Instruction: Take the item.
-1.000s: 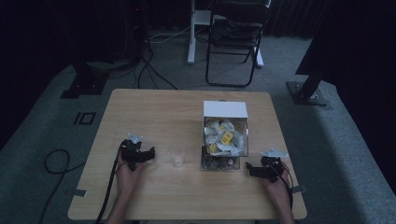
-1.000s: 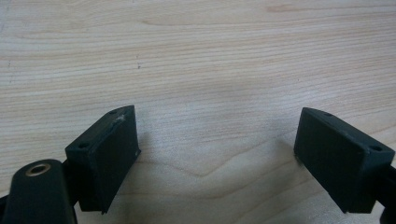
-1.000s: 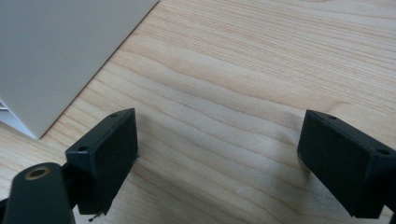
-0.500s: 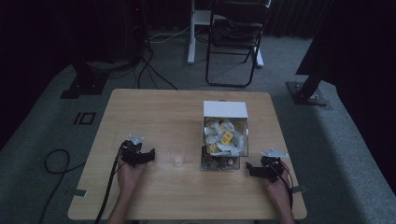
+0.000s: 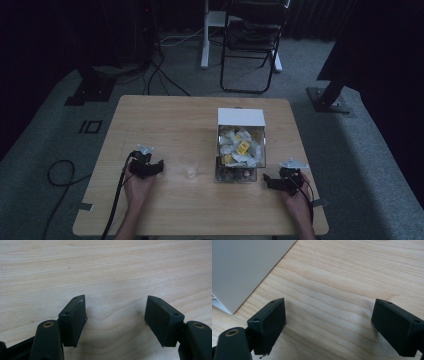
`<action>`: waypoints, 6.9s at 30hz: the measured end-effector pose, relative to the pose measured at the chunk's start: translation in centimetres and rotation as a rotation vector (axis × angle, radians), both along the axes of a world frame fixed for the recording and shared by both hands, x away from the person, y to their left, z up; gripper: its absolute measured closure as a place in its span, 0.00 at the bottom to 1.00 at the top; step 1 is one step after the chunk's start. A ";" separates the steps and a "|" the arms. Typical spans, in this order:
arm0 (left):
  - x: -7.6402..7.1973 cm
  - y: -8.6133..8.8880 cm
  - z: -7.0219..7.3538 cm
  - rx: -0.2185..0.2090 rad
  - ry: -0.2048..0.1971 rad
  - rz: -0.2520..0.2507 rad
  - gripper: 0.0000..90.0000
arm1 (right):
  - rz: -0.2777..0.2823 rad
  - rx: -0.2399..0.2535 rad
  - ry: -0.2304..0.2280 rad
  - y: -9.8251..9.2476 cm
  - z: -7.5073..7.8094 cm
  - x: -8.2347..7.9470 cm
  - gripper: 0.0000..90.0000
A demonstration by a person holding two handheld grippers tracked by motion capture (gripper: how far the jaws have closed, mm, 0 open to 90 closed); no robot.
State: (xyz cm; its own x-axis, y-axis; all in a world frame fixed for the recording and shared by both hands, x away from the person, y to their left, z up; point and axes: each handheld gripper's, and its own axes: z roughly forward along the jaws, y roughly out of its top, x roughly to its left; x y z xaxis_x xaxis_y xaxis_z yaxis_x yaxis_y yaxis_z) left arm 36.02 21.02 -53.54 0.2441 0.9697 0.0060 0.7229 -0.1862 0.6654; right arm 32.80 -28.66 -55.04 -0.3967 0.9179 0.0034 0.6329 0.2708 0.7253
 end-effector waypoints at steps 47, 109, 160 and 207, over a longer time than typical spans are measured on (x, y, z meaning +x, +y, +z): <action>-5.6 -4.0 6.1 -0.067 -0.180 -0.220 0.42 | 0.001 0.000 0.000 0.0 0.0 0.0 0.13; -9.2 -12.5 8.7 -0.118 -0.260 -0.500 0.44 | 0.001 0.000 0.000 0.0 0.0 0.0 0.13; -9.7 -19.2 6.4 -0.105 -0.236 -0.696 0.50 | 0.000 0.001 0.000 0.0 0.0 0.0 0.13; -9.4 -20.5 3.8 -0.046 -0.293 -0.722 0.61 | 0.000 0.001 0.000 0.0 0.0 0.0 0.13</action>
